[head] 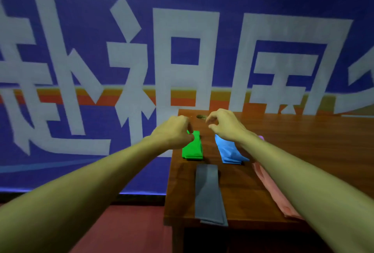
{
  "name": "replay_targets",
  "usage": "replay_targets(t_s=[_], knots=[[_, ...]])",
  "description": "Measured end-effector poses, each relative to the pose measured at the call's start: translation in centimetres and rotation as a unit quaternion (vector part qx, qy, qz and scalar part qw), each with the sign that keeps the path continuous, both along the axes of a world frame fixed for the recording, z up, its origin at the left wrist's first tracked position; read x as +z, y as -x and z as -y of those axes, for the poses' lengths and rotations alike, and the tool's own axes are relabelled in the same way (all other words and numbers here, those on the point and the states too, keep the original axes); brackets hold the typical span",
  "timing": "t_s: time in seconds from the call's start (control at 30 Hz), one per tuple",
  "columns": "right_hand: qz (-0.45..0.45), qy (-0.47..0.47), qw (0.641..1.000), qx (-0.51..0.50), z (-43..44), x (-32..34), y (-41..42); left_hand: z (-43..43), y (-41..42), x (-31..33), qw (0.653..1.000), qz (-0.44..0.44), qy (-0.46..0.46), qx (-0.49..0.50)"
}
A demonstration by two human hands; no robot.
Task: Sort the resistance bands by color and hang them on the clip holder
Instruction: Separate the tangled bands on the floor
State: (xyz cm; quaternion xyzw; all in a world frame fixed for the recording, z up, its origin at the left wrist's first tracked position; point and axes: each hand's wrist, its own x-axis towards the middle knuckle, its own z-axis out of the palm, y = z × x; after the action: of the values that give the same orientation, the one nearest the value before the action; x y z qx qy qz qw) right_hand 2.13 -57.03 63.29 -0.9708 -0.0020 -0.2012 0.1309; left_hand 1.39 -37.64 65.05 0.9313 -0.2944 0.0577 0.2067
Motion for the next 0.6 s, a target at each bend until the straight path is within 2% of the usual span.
replay_targets(t_s=[0.33, 0.47, 0.6], knots=[[-0.062, 0.087, 0.982, 0.154, -17.2, 0.3, 2.5, -19.1, 2.4, -2.1, 0.991, -0.045, 0.053, 0.113], [-0.138, 0.143, 0.960, 0.197, -24.0, -2.3, 2.3, -26.1, 3.2, -5.7, 0.984, -0.080, 0.068, 0.143], [-0.237, 0.164, 0.926, 0.244, -29.8, -7.6, 0.6, -31.6, 3.3, -10.4, 0.976, -0.091, 0.084, 0.180]])
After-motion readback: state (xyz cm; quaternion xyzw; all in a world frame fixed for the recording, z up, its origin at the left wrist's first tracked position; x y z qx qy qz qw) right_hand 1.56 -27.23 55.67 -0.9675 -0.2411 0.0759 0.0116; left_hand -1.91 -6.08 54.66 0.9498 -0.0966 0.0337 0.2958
